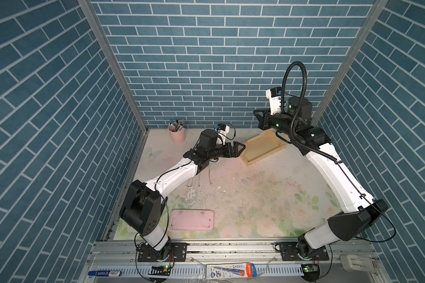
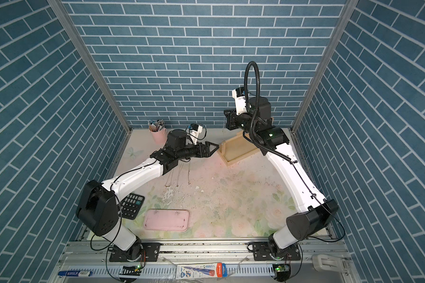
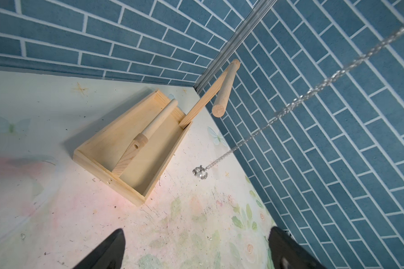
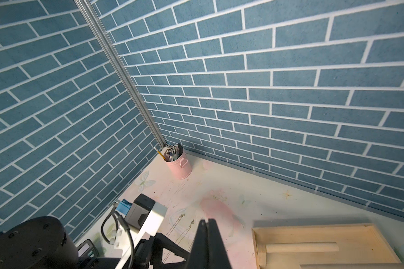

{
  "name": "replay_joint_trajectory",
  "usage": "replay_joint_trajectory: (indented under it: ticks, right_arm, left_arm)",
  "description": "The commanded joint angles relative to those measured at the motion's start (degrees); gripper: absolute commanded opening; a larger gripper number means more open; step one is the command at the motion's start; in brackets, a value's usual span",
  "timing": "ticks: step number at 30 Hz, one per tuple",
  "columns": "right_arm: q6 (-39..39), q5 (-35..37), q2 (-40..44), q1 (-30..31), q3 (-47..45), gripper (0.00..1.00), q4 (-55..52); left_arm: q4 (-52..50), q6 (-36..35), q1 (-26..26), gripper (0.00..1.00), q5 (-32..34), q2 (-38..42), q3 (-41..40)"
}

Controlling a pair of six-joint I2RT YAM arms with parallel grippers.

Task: Take the necklace off the jewelry display stand
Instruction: Take off the necklace from the stand.

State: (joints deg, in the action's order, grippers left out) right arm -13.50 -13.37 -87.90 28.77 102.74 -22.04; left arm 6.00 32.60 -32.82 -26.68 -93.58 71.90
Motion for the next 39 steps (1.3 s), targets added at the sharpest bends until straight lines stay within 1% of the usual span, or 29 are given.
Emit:
replay_joint_trajectory:
  ticks: [1,8,13,17,31,39]
  right_arm:
    - [0.0,2.2,0.2,1.3,2.1,0.0,-0.5]
    - [0.1,2.6,-0.1,3.4,3.0,0.0,-1.2]
    - [0.9,2.7,-0.5,4.6,4.3,0.0,-2.6]
    - [1.1,2.6,-0.6,5.1,4.7,0.0,-2.9]
    - [2.1,1.7,-2.9,6.8,8.5,0.0,-5.7]
    - [2.7,2.1,-4.4,8.3,10.0,0.0,-6.5]
  left_arm:
    - [5.8,1.5,0.8,0.94,-1.8,0.4,-2.0]
    - [8.5,0.5,2.0,0.89,-4.7,-0.6,-2.4]
    - [11.8,0.8,3.4,0.85,-9.3,-2.5,-1.9]
    - [13.2,0.4,3.5,0.82,-12.2,-3.7,-1.2]
    - [15.7,0.5,3.8,0.77,-15.8,-4.9,-0.6]
    - [17.5,1.5,3.9,0.71,-16.7,-5.1,-0.8]
